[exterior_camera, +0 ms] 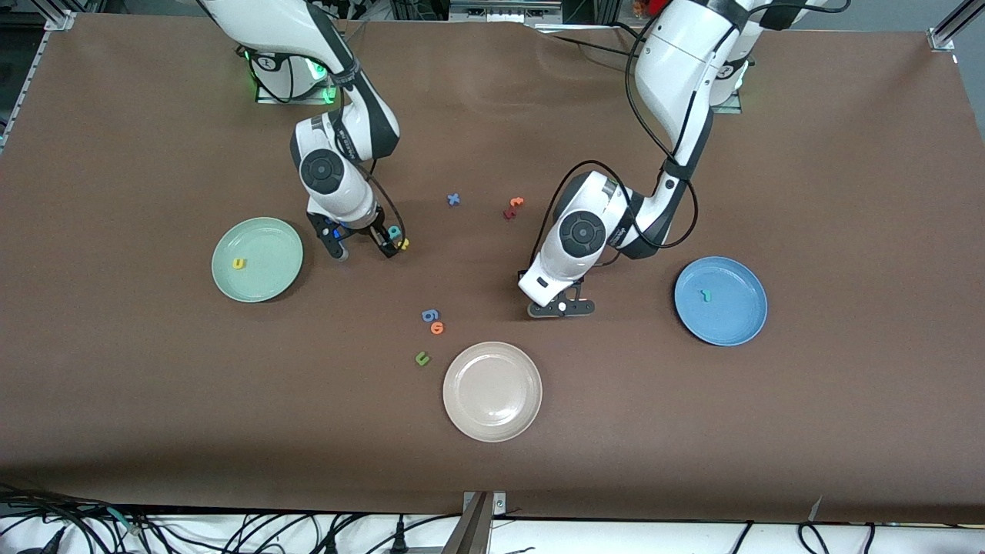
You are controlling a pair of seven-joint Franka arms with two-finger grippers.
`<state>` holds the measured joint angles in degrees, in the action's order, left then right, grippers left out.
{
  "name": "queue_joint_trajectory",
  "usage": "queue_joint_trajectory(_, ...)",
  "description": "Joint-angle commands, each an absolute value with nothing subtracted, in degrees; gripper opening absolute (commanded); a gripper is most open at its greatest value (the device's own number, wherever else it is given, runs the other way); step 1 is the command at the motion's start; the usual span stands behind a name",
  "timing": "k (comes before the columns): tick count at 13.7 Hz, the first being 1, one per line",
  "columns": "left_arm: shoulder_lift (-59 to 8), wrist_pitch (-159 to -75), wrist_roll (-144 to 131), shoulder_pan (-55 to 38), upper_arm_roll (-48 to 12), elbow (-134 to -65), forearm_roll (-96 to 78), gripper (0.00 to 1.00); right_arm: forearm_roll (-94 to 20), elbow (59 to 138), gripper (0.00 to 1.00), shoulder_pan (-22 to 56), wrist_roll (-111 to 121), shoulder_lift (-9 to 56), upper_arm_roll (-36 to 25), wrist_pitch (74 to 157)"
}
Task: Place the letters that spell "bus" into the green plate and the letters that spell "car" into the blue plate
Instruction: 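Grasp the yellow d with the left gripper while the right gripper reaches the teal b, then place the d on the blue plate while the right gripper grasps the b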
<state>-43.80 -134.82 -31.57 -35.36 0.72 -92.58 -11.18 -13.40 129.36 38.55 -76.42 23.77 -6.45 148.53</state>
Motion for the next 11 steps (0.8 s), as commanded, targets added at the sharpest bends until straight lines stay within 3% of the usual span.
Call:
queue_joint_trajectory(1,-42.6,-130.9,-32.6,-35.2,1.7,-92.5,-9.5,0.19,-14.2,130.8,0.99,39.6,-77.6,22.9,-6.6,149.2)
queue_joint_trajectory(7,-37.3,-111.4,-19.7,-27.4,3.0,-88.1,-8.6,0.16,-14.1,131.3,0.98,39.6,-77.4,23.0,-6.6,149.3)
queue_joint_trajectory(8,-36.6,-108.7,-16.7,-25.4,3.1,-88.2,-8.5,0.15,-14.1,131.3,0.89,39.6,-77.3,22.9,-6.6,149.3)
queue_joint_trajectory(11,-34.6,-102.3,-7.0,-18.7,3.2,-88.9,-8.5,0.13,-14.1,131.2,0.83,39.6,-77.4,22.9,-6.2,149.6)
